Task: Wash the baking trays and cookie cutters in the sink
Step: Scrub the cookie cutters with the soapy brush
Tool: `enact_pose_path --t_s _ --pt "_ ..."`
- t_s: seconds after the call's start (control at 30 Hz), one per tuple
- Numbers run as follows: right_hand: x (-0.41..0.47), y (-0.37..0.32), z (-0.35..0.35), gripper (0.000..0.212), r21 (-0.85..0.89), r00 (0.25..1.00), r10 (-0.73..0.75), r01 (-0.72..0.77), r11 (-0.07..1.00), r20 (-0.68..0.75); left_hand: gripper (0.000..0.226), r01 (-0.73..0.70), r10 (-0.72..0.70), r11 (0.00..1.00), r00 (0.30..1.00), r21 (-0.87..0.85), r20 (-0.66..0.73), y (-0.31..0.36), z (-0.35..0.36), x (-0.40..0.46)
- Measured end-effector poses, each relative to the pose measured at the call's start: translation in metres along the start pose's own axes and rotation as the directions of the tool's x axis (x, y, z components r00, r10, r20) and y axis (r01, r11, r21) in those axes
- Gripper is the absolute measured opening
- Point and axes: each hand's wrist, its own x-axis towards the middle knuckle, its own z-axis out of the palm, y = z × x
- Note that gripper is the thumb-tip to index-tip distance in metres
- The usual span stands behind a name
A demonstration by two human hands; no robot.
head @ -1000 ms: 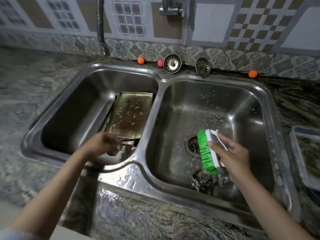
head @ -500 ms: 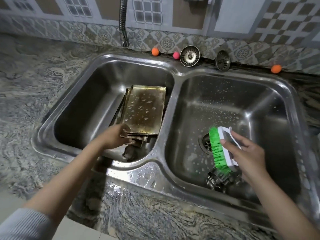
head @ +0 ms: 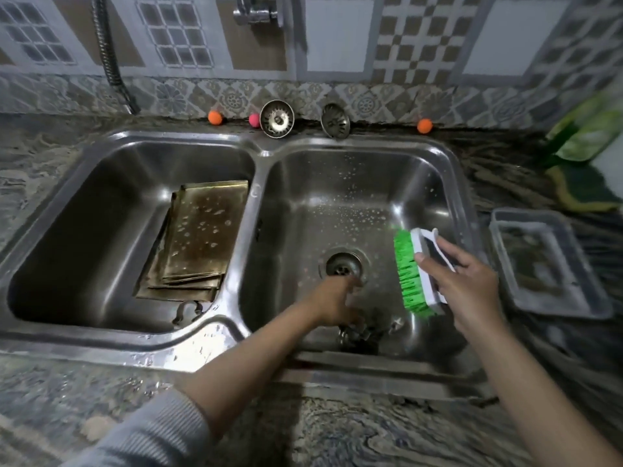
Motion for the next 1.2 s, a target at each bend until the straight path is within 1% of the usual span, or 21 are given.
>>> enact_pose_path --t_s 0.03,0.1,0.23,0.33,0.4,0.43,0.5,0.57,0.63,0.7,0.73,0.8,0.87,0.93,0.97,1.03,1.13,1.2 --pt "0.000 0.001 -0.005 0.057 0.001 1.000 -0.004 0.004 1.000 -0.005 0.068 0.033 -0.036 0.998 0.998 0.050 0.060 0.006 0.009 0.008" --pt "-0.001 0.001 -0.013 0.056 0.013 1.000 -0.017 0.017 1.000 -0.017 0.064 0.089 -0.101 0.992 0.985 0.095 0.139 0.011 0.024 0.018" --pt "-0.001 0.003 -0.022 0.057 -0.011 0.999 -0.043 0.043 0.999 -0.018 0.066 0.103 -0.116 0.991 0.979 0.083 0.165 0.016 0.038 0.029" --pt "0.000 0.004 -0.026 0.058 -0.025 0.999 -0.047 0.046 0.999 -0.014 0.056 0.192 -0.197 0.980 0.964 0.044 0.181 0.018 0.035 0.030" --pt "0.001 0.002 -0.028 0.058 -0.031 0.999 -0.050 0.050 0.998 -0.008 0.039 0.229 -0.212 0.971 0.958 -0.066 0.195 0.013 0.031 0.032" --pt "0.001 0.000 -0.030 0.058 -0.035 0.998 -0.058 0.057 0.998 -0.005 0.031 0.238 -0.209 0.960 0.960 -0.151 0.185 0.008 0.029 0.033" --pt "0.002 -0.007 -0.038 0.058 -0.040 0.996 -0.086 0.086 0.996 -0.008 0.026 0.235 -0.209 0.927 0.971 -0.293 0.118 0.003 0.022 0.031" --pt "0.004 -0.018 -0.048 0.057 -0.047 0.993 -0.113 0.111 0.993 -0.025 0.023 0.200 -0.194 0.904 0.979 -0.377 0.054 -0.001 0.017 0.029" --pt "0.006 -0.030 -0.059 0.057 -0.047 0.989 -0.133 0.130 0.990 -0.060 0.018 0.202 -0.220 0.853 0.975 -0.481 0.021 -0.004 0.010 0.026" --pt "0.010 -0.041 -0.071 0.057 -0.067 0.978 -0.170 0.163 0.984 -0.121 0.027 0.201 -0.264 0.787 0.964 -0.584 -0.025 -0.004 0.002 0.024" --pt "0.013 -0.046 -0.078 0.056 -0.086 0.969 -0.195 0.184 0.979 -0.153 0.028 0.193 -0.291 0.747 0.955 -0.636 -0.052 -0.002 -0.001 0.022" --pt "0.021 -0.053 -0.093 0.055 -0.110 0.947 -0.244 0.226 0.968 -0.207 0.027 0.146 -0.309 0.638 0.948 -0.756 -0.078 0.005 -0.007 0.019" --pt "0.032 -0.056 -0.106 0.054 -0.188 0.924 -0.293 0.251 0.950 -0.246 0.025 0.107 -0.292 0.517 0.955 -0.849 -0.057 0.018 -0.011 0.016" --pt "0.042 -0.054 -0.116 0.056 -0.331 0.909 -0.325 0.232 0.914 -0.259 0.019 0.076 -0.282 0.429 0.958 -0.900 -0.053 0.026 -0.011 0.017" --pt "0.046 -0.051 -0.120 0.057 -0.396 0.910 -0.329 0.213 0.893 -0.252 0.019 0.060 -0.282 0.401 0.957 -0.914 -0.061 0.029 -0.010 0.018" --pt "0.053 -0.042 -0.124 0.058 -0.475 0.922 -0.316 0.181 0.861 -0.222 0.026 0.015 -0.286 0.359 0.954 -0.933 -0.095 0.035 -0.007 0.020" --pt "0.058 -0.029 -0.124 0.058 -0.537 0.941 -0.286 0.149 0.830 -0.182 0.038 -0.047 -0.313 0.312 0.938 -0.949 -0.149 0.043 -0.006 0.017" --pt "0.058 -0.022 -0.123 0.059 -0.547 0.947 -0.269 0.135 0.826 -0.172 0.037 -0.070 -0.317 0.283 0.935 -0.957 -0.162 0.047 -0.006 0.015"
